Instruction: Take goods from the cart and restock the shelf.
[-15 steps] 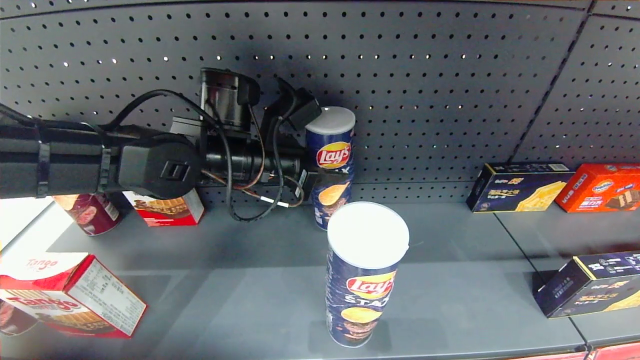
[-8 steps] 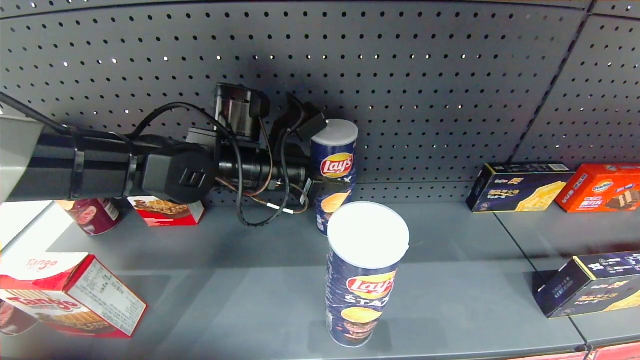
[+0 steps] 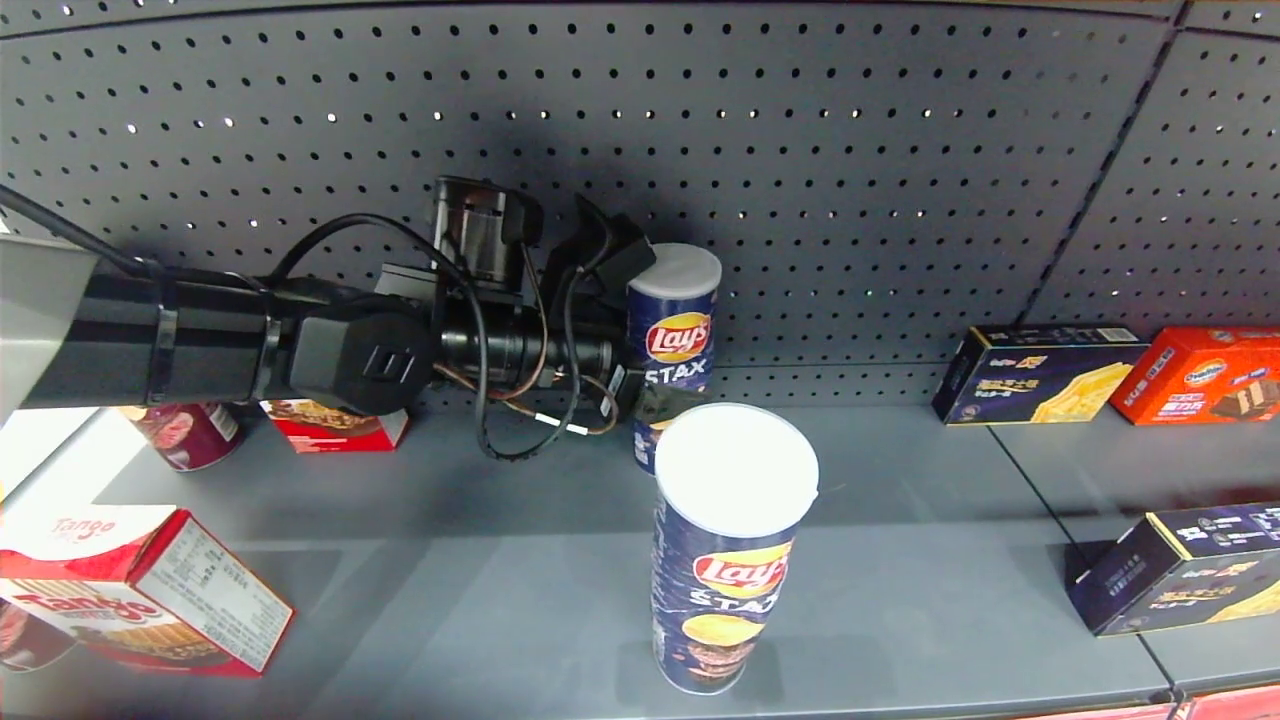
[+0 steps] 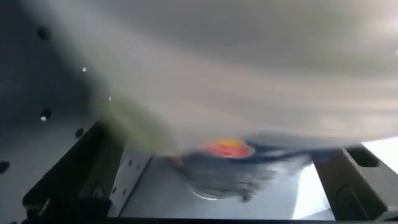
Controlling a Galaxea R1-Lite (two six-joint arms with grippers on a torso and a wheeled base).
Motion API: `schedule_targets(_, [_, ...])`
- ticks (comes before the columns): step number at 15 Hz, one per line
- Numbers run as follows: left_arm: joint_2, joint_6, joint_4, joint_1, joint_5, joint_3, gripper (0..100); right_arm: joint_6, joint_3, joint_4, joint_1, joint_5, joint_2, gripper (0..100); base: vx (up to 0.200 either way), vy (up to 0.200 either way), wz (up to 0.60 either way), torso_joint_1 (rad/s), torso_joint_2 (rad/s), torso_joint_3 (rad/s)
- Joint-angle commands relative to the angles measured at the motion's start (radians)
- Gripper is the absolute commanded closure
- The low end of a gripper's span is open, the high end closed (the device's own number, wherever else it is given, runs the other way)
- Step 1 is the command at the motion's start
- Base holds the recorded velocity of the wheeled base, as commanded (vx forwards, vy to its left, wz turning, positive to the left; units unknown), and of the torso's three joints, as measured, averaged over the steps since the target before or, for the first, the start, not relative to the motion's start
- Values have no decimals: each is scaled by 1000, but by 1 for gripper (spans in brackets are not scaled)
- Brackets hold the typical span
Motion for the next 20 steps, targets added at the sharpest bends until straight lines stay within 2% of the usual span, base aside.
schedule_targets(1, [-63, 0, -1, 1, -1, 51, 0, 0, 0, 0, 1, 0, 2, 0, 0, 0, 0, 0, 0, 0])
schedule_targets(7, [-228, -12, -100, 18, 41, 282, 0, 0, 0, 0, -1, 0, 2, 0, 0, 0, 0, 0, 0, 0])
schedule_targets(9, [-274, -11, -123, 35, 44, 324, 0, 0, 0, 0, 1, 0, 2, 0, 0, 0, 0, 0, 0, 0])
schedule_targets(10, [-314, -14, -140, 43, 70, 356, 0, 0, 0, 0, 1, 0, 2, 0, 0, 0, 0, 0, 0, 0])
schedule_targets(13, [-414, -55, -143, 55, 95, 393, 0, 0, 0, 0, 1, 0, 2, 0, 0, 0, 0, 0, 0, 0])
schedule_targets(17, [-596, -83, -140, 52, 153, 445, 0, 0, 0, 0, 1, 0, 2, 0, 0, 0, 0, 0, 0, 0])
schedule_targets(18, [-702, -141, -138, 53, 203, 509, 0, 0, 0, 0, 1, 0, 2, 0, 0, 0, 0, 0, 0, 0])
schedule_targets(19, [-791, -166, -136, 55, 216, 580, 0, 0, 0, 0, 1, 0, 2, 0, 0, 0, 0, 0, 0, 0])
schedule_targets(20, [-879, -173, -129, 53, 228, 641, 0, 0, 0, 0, 1, 0, 2, 0, 0, 0, 0, 0, 0, 0])
